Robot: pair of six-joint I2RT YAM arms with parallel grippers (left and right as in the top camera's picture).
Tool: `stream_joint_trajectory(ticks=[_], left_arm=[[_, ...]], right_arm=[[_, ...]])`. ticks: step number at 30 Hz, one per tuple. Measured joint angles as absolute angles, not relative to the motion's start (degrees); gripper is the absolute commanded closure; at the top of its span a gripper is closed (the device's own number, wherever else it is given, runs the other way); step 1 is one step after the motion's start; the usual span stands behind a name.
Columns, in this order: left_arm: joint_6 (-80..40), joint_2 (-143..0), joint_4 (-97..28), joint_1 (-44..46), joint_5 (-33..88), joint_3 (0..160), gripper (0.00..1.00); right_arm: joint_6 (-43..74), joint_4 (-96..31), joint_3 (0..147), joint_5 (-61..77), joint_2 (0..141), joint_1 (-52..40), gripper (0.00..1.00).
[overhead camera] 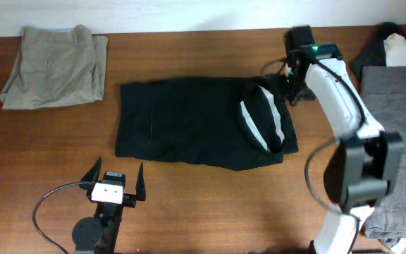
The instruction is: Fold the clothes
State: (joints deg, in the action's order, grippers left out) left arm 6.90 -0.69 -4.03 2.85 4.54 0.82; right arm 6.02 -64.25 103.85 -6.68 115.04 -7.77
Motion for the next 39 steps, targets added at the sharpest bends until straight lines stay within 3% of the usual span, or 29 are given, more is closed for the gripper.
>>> stream_joint_trajectory(ticks=[3, 6, 11, 12, 14, 15, 20, 21, 22, 29, 30, 31, 34, 35, 36, 37, 39], left_arm=[[6.9, -0.69, -4.01, 2.85, 4.51, 0.82, 0.01], [6.9, -0.69, -4.03, 2.85, 4.51, 0.82, 0.01], [6.9, -0.69, -4.03, 2.85, 4.51, 0.82, 0.01], [6.9, -0.69, -4.01, 2.85, 4.54, 0.82, 0.01], [6.9, -0.69, -4.03, 2.85, 4.54, 0.82, 0.01], [6.9, -0.69, -4.03, 2.85, 4.54, 0.82, 0.01], [6.9, -0.69, -4.03, 2.85, 4.54, 0.82, 0.01], [6.9, -0.69, -4.03, 2.85, 4.51, 0.82, 0.01], [6.9, -0.69, -4.01, 2.85, 4.51, 0.82, 0.01], [6.9, -0.69, -4.01, 2.85, 4.51, 0.82, 0.01], [6.9, -0.69, -4.03, 2.85, 4.54, 0.82, 0.01], [6.9, -0.69, -4.03, 2.85, 4.54, 0.82, 0.01], [6.9, -0.69, -4.03, 2.85, 4.51, 0.82, 0.01], [6.9, -0.69, -4.01, 2.85, 4.54, 0.82, 0.01], [6.9, -0.69, -4.01, 2.85, 4.54, 0.82, 0.01], [6.9, -0.69, -4.03, 2.85, 4.51, 0.82, 0.01], [6.9, -0.69, -4.03, 2.85, 4.51, 0.82, 0.01]], right_arm=[[5.17, -63.81, 104.73, -3.2, 111.59, -15.75, 0.2], [6.44, -59.55, 101.65, -1.78, 116.71, -20.82, 0.19], [12.32, -55.66, 100.09, -2.24, 125.36, -23.09, 0.2], [13.58, -55.37, 100.09, -2.94, 125.75, -22.96, 0.27], [15.09, -55.16, 100.09, -3.7, 125.82, -22.52, 0.6], [15.29, -54.94, 100.09, -4.08, 125.82, -22.2, 0.67], [16.1, -53.84, 100.05, -5.58, 125.84, -19.4, 0.66], [16.14, -53.21, 99.85, -5.63, 125.84, -19.14, 0.73], [16.05, -52.27, 99.33, -6.0, 125.84, -18.81, 0.96], [15.18, -51.09, 98.28, -14.04, 125.86, -17.37, 0.96], [14.55, -52.23, 98.45, -15.18, 125.86, -15.51, 0.96], [14.13, -53.43, 99.04, -15.68, 125.86, -13.54, 0.84], [12.16, -54.52, 101.12, -16.25, 125.86, -8.36, 0.78], [11.53, -55.07, 101.25, -16.69, 125.86, -6.81, 0.53], [11.05, -56.03, 101.25, -16.82, 125.86, -5.28, 0.06], [10.83, -58.0, 101.58, -17.06, 125.86, -4.27, 0.04], [10.41, -62.61, 103.77, -17.15, 125.97, -3.77, 0.14]])
